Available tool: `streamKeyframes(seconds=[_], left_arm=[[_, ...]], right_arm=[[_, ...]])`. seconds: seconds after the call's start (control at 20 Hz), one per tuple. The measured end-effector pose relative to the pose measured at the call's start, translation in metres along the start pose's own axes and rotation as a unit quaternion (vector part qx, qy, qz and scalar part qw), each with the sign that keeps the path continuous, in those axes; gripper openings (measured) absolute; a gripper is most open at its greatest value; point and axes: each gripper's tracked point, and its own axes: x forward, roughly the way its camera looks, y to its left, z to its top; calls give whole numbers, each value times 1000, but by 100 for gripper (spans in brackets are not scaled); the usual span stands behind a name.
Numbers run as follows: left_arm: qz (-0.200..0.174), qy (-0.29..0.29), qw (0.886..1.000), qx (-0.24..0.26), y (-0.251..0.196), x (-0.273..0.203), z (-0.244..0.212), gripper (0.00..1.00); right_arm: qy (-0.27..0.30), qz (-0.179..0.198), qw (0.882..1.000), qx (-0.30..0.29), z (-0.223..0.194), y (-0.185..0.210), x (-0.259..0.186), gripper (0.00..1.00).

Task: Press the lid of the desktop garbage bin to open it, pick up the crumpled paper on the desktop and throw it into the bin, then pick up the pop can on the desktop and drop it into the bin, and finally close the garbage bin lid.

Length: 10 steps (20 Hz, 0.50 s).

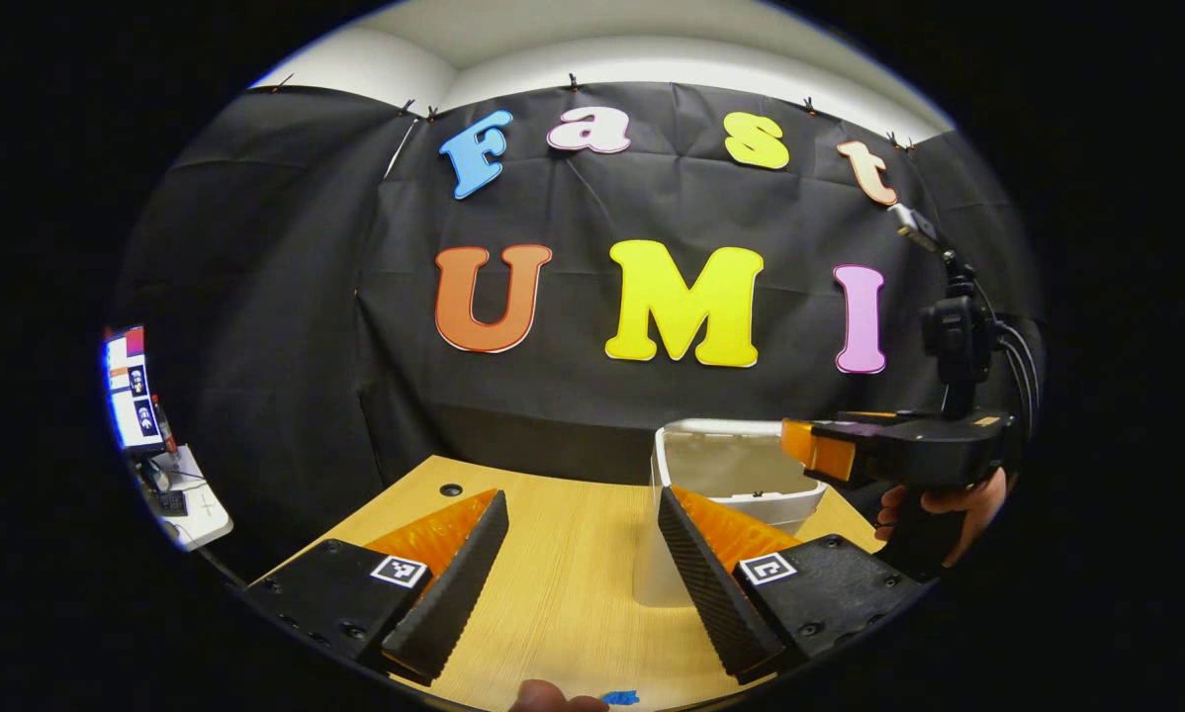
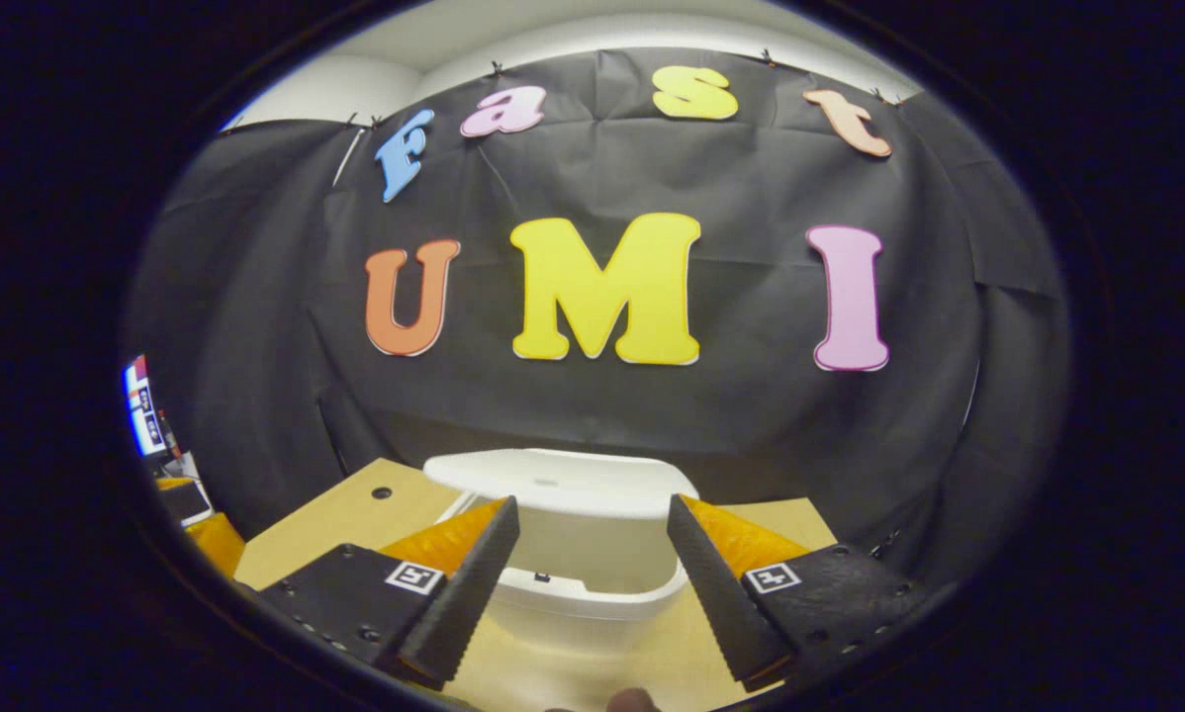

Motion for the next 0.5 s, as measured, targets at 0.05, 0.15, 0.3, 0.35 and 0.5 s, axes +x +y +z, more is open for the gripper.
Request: streamKeyframes(seconds=[0.05, 0.15, 0.3, 0.35, 0.5], left_arm=[[-1, 2, 1000, 2, 1, -1, -3, 98], [-4, 2, 1000, 6, 1, -1, -5, 98], [-15, 1, 1000, 10, -4, -3, -7, 98], [-18, 0, 1000, 11, -6, -6, -7, 98], [-28, 7, 999, 13, -10, -10, -15, 98]], right_arm=[[-3, -3, 1000, 2, 0, -2, -5, 98], [-9, -8, 1000, 9, -2, -6, -18, 98], [-16, -23, 1000, 11, -10, -10, -47, 98], [-17, -26, 999, 10, -12, -12, -54, 98], [-25, -38, 999, 9, -16, -21, -74, 97]])
